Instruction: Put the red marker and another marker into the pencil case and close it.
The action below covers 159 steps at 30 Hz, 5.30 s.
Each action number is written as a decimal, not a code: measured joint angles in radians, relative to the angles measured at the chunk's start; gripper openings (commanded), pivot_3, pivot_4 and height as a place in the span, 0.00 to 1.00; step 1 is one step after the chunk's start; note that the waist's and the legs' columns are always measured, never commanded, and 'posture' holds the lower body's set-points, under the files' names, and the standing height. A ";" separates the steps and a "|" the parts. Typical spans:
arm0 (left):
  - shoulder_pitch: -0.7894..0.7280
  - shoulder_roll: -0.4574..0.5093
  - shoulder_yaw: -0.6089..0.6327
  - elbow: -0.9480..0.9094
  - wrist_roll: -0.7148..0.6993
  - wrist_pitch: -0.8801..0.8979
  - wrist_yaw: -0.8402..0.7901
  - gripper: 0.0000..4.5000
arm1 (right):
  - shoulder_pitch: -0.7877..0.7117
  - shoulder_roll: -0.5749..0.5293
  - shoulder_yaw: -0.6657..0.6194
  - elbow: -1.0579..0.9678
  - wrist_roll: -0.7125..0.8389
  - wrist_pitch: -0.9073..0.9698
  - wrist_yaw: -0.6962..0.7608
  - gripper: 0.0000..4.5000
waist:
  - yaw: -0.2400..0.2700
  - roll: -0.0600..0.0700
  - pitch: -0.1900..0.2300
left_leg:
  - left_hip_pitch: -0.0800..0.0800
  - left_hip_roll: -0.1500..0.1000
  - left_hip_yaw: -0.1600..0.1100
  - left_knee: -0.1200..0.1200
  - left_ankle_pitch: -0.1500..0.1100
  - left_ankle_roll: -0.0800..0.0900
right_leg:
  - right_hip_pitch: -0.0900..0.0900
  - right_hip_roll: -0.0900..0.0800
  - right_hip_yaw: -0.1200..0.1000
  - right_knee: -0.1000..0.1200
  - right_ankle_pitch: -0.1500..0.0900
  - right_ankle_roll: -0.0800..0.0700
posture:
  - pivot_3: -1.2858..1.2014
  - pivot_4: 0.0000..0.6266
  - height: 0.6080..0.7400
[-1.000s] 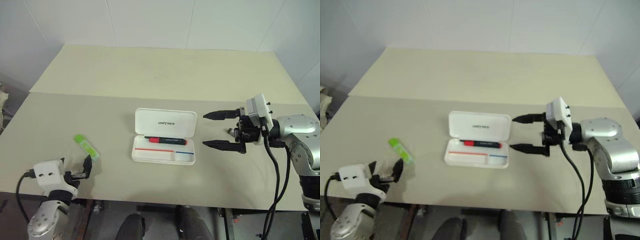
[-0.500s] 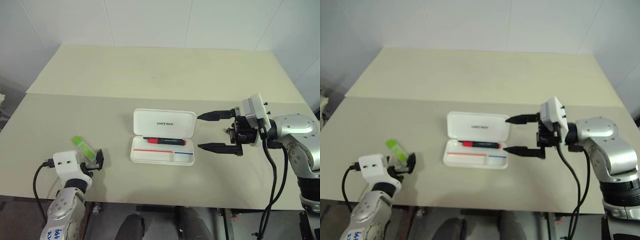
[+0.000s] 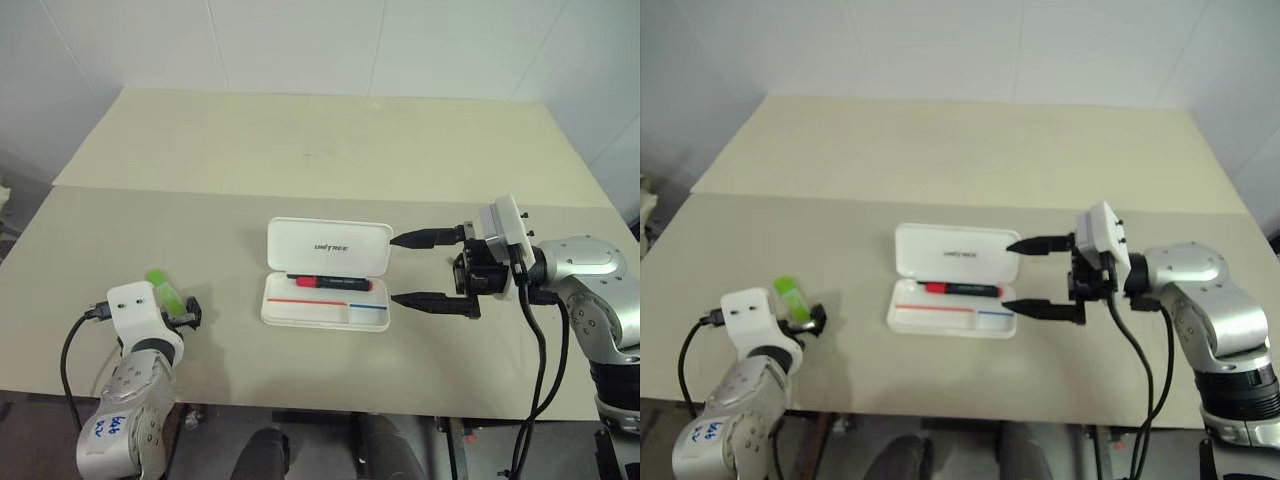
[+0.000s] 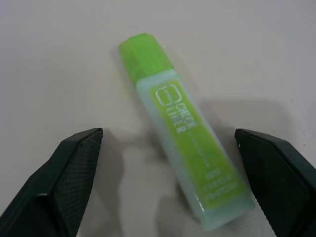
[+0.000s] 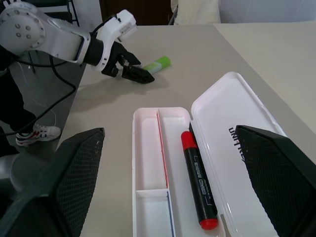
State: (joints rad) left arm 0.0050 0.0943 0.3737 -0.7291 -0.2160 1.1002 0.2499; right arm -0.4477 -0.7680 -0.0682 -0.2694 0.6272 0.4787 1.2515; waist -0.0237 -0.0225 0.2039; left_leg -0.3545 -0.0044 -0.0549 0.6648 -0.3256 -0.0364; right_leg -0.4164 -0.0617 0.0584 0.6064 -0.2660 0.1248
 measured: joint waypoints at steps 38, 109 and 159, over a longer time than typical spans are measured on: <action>-0.189 -0.081 0.097 0.038 0.027 -0.090 -0.105 0.23 | 0.023 0.004 0.000 0.002 -0.003 -0.023 -0.032 1.00 | 0.011 0.000 0.000 | -0.001 0.000 -0.001 -0.001 -0.001 0.000 | 0.002 0.000 -0.002 -0.007 0.001 0.001 | 0.52 0.24 1.00; -0.563 0.569 -0.622 0.783 0.019 -0.892 -1.531 0.39 | 0.419 -0.040 -0.295 -0.259 0.052 -0.017 -0.379 1.00 | 0.022 0.004 0.003 | -0.002 0.001 0.001 -0.001 -0.003 0.003 | 0.001 0.001 0.000 -0.007 0.001 0.001 | 0.52 0.24 1.00; -0.743 0.606 -0.312 0.668 -0.412 -0.506 -1.529 0.99 | -0.094 -0.054 -0.015 0.883 -0.363 -0.360 -0.104 1.00 | -0.002 0.005 0.003 | -0.001 0.001 0.003 0.000 -0.002 0.003 | -0.001 0.000 0.001 -0.002 0.001 0.001 | 0.52 0.24 1.00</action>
State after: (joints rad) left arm -0.7384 0.7006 0.0616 -0.0608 -0.6277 0.5940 -1.2790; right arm -0.5412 -0.8218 -0.0829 0.6137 0.2646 0.1185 1.1476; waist -0.0259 -0.0171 0.2072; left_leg -0.3559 -0.0036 -0.0518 0.6644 -0.3273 -0.0339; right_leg -0.4170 -0.0615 0.0592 0.6049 -0.2653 0.1262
